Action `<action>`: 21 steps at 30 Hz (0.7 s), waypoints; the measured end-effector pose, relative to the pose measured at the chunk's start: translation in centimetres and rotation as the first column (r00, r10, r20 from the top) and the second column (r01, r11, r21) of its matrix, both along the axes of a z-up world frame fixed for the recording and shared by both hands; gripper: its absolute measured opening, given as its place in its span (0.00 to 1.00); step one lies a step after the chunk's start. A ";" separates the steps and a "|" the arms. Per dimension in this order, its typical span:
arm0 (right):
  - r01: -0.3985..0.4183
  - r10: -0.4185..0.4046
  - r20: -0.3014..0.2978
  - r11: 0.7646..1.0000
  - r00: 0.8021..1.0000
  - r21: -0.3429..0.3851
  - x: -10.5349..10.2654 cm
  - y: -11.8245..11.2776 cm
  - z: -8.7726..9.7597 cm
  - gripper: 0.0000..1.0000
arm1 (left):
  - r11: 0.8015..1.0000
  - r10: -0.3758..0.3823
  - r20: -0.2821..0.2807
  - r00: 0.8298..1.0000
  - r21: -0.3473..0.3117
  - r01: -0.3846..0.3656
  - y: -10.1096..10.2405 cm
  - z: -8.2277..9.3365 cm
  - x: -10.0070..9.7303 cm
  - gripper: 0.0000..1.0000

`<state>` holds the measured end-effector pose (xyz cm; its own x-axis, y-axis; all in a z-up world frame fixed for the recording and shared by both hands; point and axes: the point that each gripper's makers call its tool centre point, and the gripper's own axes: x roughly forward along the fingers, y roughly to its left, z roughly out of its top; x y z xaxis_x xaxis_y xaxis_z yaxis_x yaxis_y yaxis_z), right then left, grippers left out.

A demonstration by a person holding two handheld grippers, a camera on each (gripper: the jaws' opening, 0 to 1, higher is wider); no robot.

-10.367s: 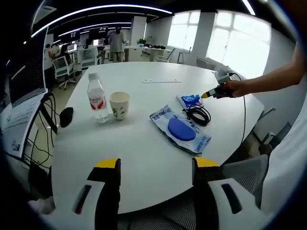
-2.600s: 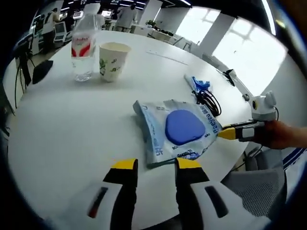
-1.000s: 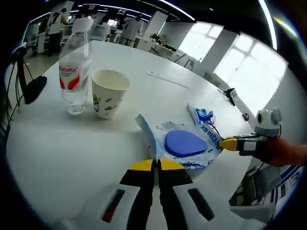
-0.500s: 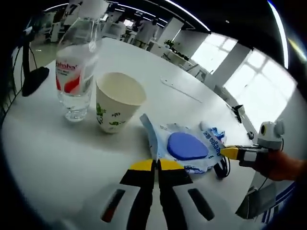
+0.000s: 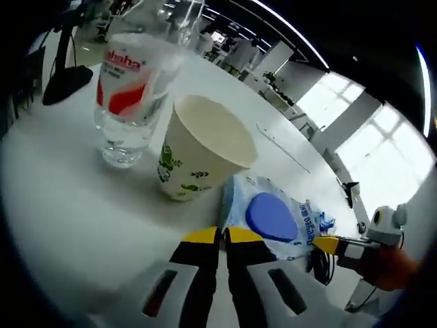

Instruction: Arrange the tabletop items into an orderly group along one side of the table until the central work area is clear of visible clutter.

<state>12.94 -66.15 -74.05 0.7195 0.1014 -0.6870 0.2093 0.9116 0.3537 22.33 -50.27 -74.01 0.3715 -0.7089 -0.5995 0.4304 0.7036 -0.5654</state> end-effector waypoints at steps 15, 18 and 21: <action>0.036 -0.035 -0.005 0.999 0.999 0.032 0.6 -1.1 -1.1 0.01 | 0.998 0.056 -0.009 0.998 -0.017 -0.056 -0.3 -0.4 1.2 0.01; 0.038 -0.038 -0.004 0.999 0.999 0.030 0.3 -0.9 -0.8 0.01 | 0.998 0.056 -0.012 0.998 -0.019 -0.056 -0.3 -0.5 1.3 0.01; 0.048 -0.048 -0.002 0.998 0.999 0.029 0.3 -1.3 -0.8 0.01 | 0.998 0.055 -0.015 0.998 -0.021 -0.056 -0.3 -0.5 0.9 0.01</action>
